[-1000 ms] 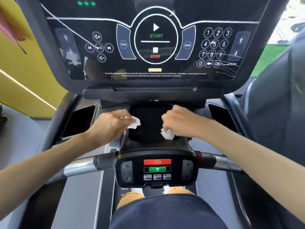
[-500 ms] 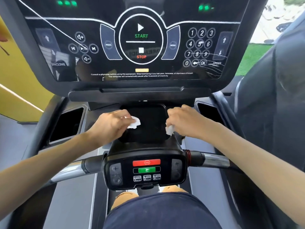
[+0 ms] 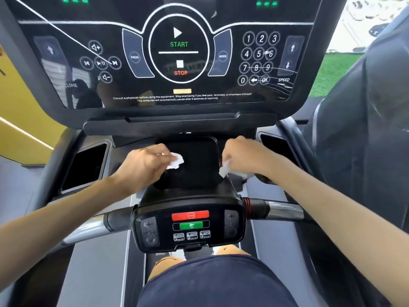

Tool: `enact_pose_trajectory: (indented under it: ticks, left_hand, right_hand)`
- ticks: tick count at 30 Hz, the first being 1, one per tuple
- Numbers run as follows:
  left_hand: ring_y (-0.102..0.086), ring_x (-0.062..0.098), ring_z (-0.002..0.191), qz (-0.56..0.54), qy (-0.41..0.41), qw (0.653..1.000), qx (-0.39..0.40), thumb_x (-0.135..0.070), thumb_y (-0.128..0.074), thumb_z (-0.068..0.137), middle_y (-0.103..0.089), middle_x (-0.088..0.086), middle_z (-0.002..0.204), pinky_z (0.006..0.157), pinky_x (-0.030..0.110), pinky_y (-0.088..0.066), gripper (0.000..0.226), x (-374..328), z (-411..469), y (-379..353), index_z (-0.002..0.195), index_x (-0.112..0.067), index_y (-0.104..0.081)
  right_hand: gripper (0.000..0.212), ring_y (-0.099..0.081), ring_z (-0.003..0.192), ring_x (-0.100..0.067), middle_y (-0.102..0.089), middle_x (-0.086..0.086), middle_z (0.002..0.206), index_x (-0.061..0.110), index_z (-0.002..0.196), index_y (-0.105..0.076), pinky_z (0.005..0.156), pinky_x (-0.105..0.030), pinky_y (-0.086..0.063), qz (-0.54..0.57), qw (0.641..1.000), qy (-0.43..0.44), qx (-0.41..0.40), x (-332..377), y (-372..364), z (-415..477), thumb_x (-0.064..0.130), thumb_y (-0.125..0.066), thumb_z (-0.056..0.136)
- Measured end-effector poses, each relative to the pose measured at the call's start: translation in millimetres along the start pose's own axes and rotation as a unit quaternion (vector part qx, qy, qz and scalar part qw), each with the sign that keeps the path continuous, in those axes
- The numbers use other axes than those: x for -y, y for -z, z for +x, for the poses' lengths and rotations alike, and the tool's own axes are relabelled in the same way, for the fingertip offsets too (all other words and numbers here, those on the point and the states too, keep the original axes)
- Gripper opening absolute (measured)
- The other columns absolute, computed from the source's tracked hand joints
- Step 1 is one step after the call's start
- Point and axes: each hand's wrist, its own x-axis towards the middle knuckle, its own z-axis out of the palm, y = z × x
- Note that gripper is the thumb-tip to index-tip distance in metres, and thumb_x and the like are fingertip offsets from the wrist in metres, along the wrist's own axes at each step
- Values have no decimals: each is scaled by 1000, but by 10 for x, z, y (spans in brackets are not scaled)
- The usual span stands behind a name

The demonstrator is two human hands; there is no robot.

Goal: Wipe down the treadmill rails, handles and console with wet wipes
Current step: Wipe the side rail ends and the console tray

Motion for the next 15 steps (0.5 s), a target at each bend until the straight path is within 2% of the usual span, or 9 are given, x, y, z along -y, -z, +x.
enact_pose_trajectory:
  ticks: [2, 4, 6, 8, 10, 12, 13, 15]
  left_hand:
    - [-64, 21, 61, 3, 8, 1000, -3, -23, -44, 89, -68, -2, 90, 41, 31, -50, 32, 3, -1, -35, 93, -17, -76]
    - [-65, 22, 61, 12, 13, 1000, -4, -19, -51, 88, -67, -1, 89, 41, 32, -50, 26, -8, 16, -46, 93, -17, -76]
    - [-65, 22, 60, 20, 15, 1000, -2, -7, -64, 84, -68, 0, 89, 41, 31, -50, 16, -16, 42, -37, 92, -15, -77]
    - [-64, 21, 61, 25, 9, 1000, -4, -6, -64, 83, -68, 0, 89, 41, 30, -50, 17, 3, 62, -27, 92, -14, -77]
    - [-63, 20, 62, 19, -2, 1000, -12, -14, -53, 86, -68, 0, 89, 41, 29, -49, 24, 34, 71, -32, 92, -14, -76]
    - [-62, 20, 61, 12, -4, 1000, -17, -19, -48, 86, -68, 0, 88, 39, 30, -48, 29, 45, 65, -53, 92, -15, -76]
    - [-62, 20, 60, 12, -3, 1000, -16, -19, -49, 86, -68, 0, 87, 38, 30, -48, 28, 31, 56, -67, 91, -15, -76]
    - [-63, 21, 60, 18, -2, 1000, -11, -15, -55, 83, -68, 0, 86, 38, 30, -48, 22, -12, 42, -89, 89, -16, -76]
  right_hand:
    - [30, -65, 73, -23, -66, -1, 58, 13, 52, -64, 69, -30, -50, 109, 992, -35, -44, -32, 57, 20, 33, -72, 72]
    - [29, -66, 74, -18, -69, 0, 64, 11, 55, -68, 71, -30, -51, 164, 985, -22, -51, 98, 19, 79, 36, -66, 68]
    - [19, -65, 78, -21, -71, -4, 77, 13, 70, -72, 72, -31, -51, 161, 987, -6, -21, 272, -99, 138, 29, -62, 73]
    - [1, -62, 75, -26, -66, -6, 82, 16, 76, -68, 70, -32, -51, 112, 994, -3, -3, 353, -217, 159, 15, -68, 77]
    - [11, -63, 74, -26, -67, -7, 83, 14, 83, -71, 73, -32, -53, 72, 997, -30, 13, 288, -236, 123, 15, -75, 73]
    - [15, -66, 74, -25, -70, -5, 79, 15, 81, -74, 75, -34, -56, 103, 992, -69, 22, 108, -218, 87, 24, -79, 71]
    - [13, -66, 72, -25, -69, -5, 75, 15, 79, -74, 74, -34, -57, 121, 988, -93, 18, 1, -204, 65, 25, -79, 72]
    - [10, -65, 77, -28, -68, -8, 80, 13, 86, -72, 73, -33, -55, 85, 986, -139, -20, -223, -191, 43, 18, -74, 77]
